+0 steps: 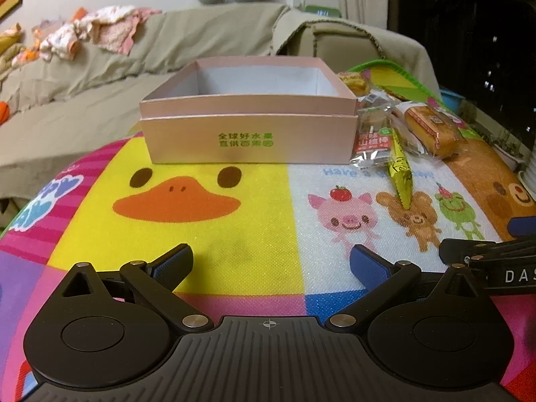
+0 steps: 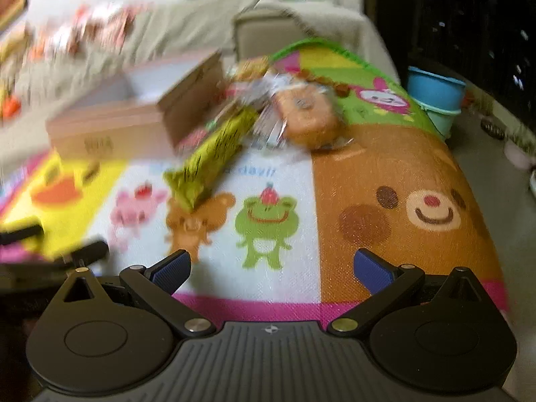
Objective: Organize objects
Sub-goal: 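Grip the pink box wall with the left tool while the right tool grasps the bread bun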
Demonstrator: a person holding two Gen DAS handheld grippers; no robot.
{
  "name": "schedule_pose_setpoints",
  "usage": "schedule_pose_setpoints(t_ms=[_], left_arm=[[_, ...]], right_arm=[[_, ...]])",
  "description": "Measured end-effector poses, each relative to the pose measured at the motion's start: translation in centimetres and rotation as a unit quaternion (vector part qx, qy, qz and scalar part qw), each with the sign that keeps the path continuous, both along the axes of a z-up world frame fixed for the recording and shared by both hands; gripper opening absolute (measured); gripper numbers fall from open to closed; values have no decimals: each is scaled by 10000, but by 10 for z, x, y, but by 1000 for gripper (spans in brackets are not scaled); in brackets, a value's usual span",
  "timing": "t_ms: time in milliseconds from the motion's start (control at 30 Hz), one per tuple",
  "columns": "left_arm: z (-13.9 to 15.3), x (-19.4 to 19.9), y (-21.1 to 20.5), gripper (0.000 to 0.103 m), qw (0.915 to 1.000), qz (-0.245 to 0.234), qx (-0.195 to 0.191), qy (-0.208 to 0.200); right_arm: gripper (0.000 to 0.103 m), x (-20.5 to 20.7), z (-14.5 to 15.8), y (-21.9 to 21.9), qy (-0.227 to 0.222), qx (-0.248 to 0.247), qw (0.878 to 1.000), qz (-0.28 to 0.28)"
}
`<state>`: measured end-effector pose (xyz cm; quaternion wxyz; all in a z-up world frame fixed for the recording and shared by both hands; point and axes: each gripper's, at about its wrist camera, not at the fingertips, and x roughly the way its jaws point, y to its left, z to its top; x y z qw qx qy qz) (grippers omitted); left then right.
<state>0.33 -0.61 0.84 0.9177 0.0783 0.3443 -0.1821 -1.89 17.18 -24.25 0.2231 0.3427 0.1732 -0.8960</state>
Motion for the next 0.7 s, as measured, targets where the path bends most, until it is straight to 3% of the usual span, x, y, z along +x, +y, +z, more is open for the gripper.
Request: schedule_pose_setpoints(t_ms=[33,267,467,533,700], left_arm=[[3,2,0,103,9985,-528,-6,128],[54,11,19,103,9948,-447,-42,918],[91,33,36,103,9793,-1153,36,1662],[105,43,42,103,9749,-1444,125,1692],[140,89,55,103,9658,-1935,188,1717]], right_arm=[[103,-1,0,-2,-43,52,10000,-34],[103,-20,10,-13,-801,427,9959,-29],[103,-26,30,-17,-1964,411,9778,-604],[103,-17,46,-19,-2181,342,9715,-861],[103,29,121,-32,-1907,163,9731,-1285]])
